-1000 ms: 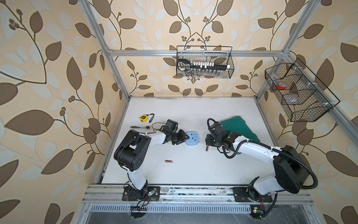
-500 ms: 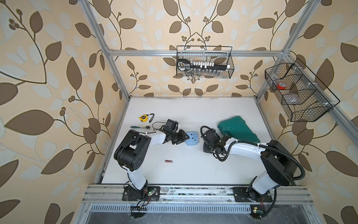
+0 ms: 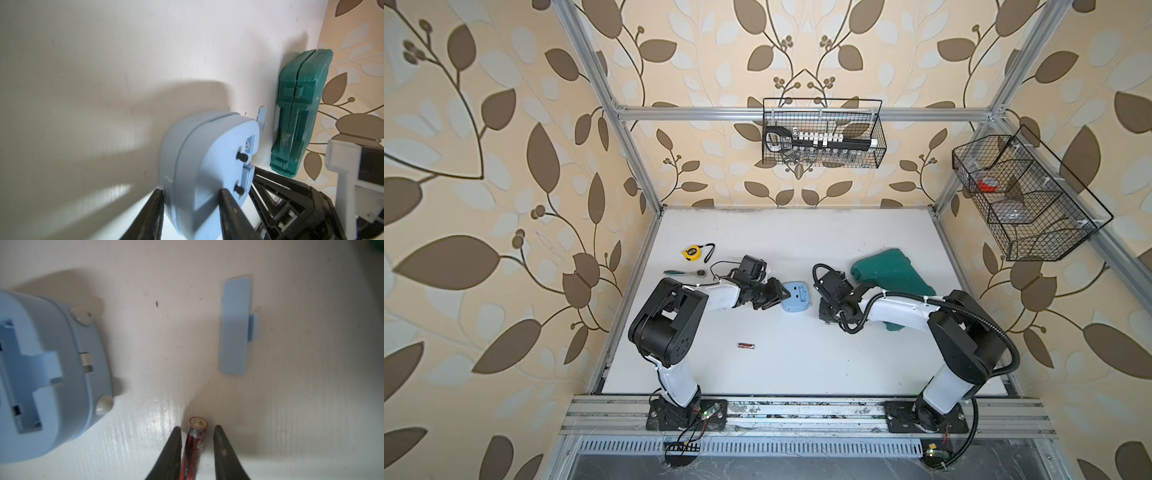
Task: Insert the battery into the alarm
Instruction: Pick up the battery at the center of the board.
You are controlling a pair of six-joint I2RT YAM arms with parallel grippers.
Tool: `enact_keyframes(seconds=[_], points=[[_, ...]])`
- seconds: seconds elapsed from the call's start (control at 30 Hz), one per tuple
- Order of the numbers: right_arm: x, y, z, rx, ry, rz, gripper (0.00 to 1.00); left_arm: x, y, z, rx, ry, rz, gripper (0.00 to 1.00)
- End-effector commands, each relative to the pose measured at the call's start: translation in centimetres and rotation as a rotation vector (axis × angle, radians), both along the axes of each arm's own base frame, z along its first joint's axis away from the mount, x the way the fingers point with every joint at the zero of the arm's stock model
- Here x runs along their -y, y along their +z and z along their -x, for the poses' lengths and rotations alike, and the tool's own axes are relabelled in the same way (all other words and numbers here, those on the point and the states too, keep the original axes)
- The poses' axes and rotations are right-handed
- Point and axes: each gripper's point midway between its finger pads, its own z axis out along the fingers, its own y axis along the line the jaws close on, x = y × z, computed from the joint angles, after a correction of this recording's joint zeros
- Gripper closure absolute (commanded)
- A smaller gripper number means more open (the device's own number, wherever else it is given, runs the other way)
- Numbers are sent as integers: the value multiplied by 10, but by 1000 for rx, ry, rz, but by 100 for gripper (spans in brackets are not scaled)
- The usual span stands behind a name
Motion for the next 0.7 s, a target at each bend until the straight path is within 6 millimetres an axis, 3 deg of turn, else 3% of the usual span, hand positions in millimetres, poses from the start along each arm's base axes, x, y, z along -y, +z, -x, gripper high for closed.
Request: enact_keyframes(seconds=[0.0,0.2,0.3,0.47,0.67], points=[[-5,-2,-2,-18,27,4,77,-12,-24,17,-72,-2,-98,56],[-8,3,-3,-10,38,-14,90,-10,-18,15,-59,-5,-89,56],[-10,12,-3,8,43,-37,90,-9,-17,12,-54,-7,-90,56],[-20,44,-15,141,98,-109,89,-8,-12,9,-39,-5,-85,56],[-47,87,-42,376,276,-178,89,-13,-17,18,-33,-3,-88,56]])
